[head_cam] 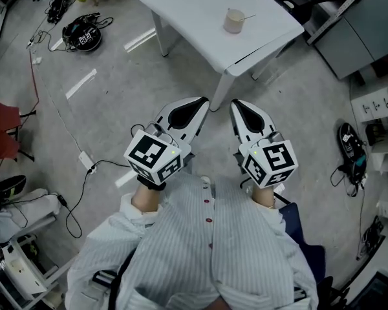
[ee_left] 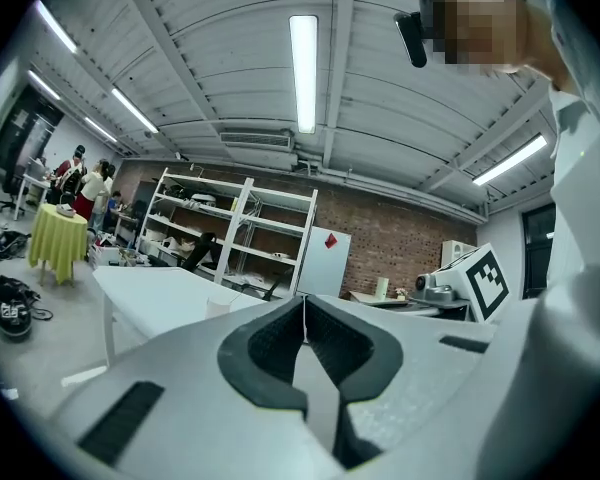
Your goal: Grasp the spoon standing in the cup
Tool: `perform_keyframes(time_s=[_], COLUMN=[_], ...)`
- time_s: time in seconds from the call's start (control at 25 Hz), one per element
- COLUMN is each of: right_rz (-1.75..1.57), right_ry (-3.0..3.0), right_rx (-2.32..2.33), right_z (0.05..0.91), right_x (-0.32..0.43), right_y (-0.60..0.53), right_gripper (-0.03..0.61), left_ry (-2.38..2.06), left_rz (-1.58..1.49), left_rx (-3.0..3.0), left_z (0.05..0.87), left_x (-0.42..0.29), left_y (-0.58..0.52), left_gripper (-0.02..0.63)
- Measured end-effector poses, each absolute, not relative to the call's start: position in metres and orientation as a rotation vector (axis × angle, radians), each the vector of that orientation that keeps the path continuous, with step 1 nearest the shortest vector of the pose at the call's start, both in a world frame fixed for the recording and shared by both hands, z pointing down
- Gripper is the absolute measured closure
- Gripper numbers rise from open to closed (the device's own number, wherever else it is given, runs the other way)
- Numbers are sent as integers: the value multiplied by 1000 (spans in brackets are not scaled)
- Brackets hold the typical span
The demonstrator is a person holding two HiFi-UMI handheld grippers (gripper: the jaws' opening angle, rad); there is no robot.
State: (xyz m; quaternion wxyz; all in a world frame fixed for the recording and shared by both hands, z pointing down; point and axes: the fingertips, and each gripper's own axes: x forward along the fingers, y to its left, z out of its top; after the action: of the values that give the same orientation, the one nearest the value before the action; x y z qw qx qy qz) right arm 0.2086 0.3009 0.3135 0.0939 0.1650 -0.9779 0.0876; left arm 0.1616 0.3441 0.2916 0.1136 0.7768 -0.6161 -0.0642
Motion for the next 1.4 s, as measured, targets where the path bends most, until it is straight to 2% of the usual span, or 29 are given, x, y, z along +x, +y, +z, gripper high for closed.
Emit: perform_keyframes(time_s=[0.4, 0.84, 1.4], right_rz=[279, 321, 405], right_ry=[-2869, -2850, -2784], right_rx=[634, 778, 802], right_z=[309, 318, 348], right_x=[125, 56, 26], right_y=[211, 178, 143], right_gripper=[569, 569, 569], left_ry=[-1692, -1628, -1586], left_rz=[-150, -144, -191], left_rx=[2347, 2400, 2362], left_z=[290, 298, 323], left_x=[71, -13, -51], left_y=[254, 225, 190], left_gripper=[600, 600, 600])
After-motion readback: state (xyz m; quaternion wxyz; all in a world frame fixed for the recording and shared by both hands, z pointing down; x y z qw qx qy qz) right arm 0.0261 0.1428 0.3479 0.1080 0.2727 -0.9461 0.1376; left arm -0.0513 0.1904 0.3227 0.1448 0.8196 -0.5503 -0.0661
